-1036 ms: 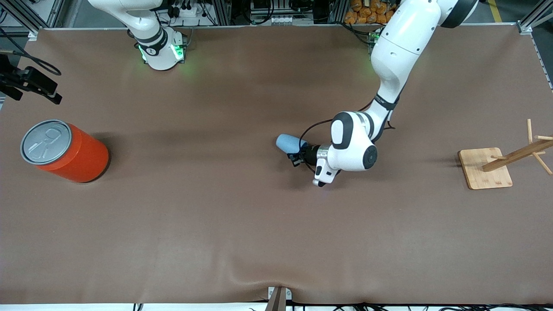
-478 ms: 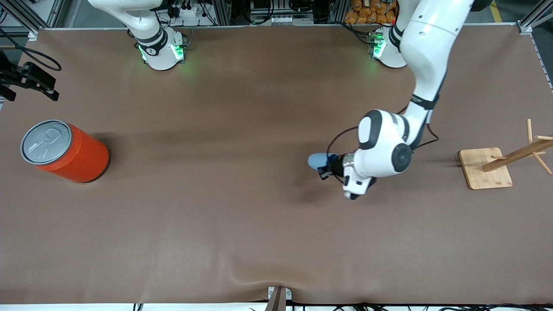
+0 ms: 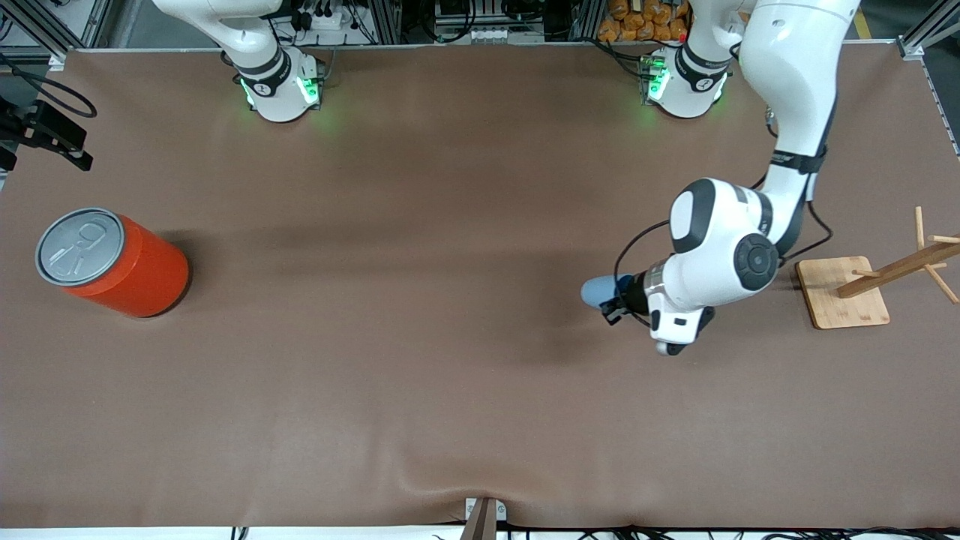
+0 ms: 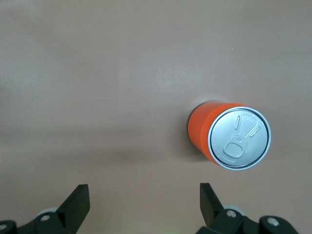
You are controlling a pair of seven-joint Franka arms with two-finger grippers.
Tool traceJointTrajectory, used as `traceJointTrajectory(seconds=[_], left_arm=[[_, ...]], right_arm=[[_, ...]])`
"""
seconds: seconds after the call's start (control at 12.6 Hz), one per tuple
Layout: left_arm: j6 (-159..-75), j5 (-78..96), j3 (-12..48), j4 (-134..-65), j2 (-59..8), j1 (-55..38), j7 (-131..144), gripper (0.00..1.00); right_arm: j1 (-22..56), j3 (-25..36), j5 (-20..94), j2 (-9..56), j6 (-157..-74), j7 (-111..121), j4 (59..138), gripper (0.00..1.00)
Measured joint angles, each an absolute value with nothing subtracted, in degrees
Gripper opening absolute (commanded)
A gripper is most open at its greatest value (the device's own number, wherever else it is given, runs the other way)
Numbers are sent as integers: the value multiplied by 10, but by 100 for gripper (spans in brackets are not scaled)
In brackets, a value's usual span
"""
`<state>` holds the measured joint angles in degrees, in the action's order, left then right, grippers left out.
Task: Flip cup
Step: 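Lift and rotate the cup upright with the left gripper, set down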
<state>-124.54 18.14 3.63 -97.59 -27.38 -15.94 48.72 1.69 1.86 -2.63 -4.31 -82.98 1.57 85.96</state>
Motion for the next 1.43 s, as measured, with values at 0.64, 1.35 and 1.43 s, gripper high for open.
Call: traceJointTrajectory(seconds=[0.64,1.35,1.43], left_arm=[[-1230,156,35,-976,-264,-139,495,0],[-1213,41,26,-976,-243,-135,543,0],[-1212,13,26,-976,-243,-135,566,0]], right_arm=[[13,19,-26,-43,-801,16,859,100],[8,18,-25,-43,-797,16,857,100],[8,18,-24,-43,-797,16,857,100]])
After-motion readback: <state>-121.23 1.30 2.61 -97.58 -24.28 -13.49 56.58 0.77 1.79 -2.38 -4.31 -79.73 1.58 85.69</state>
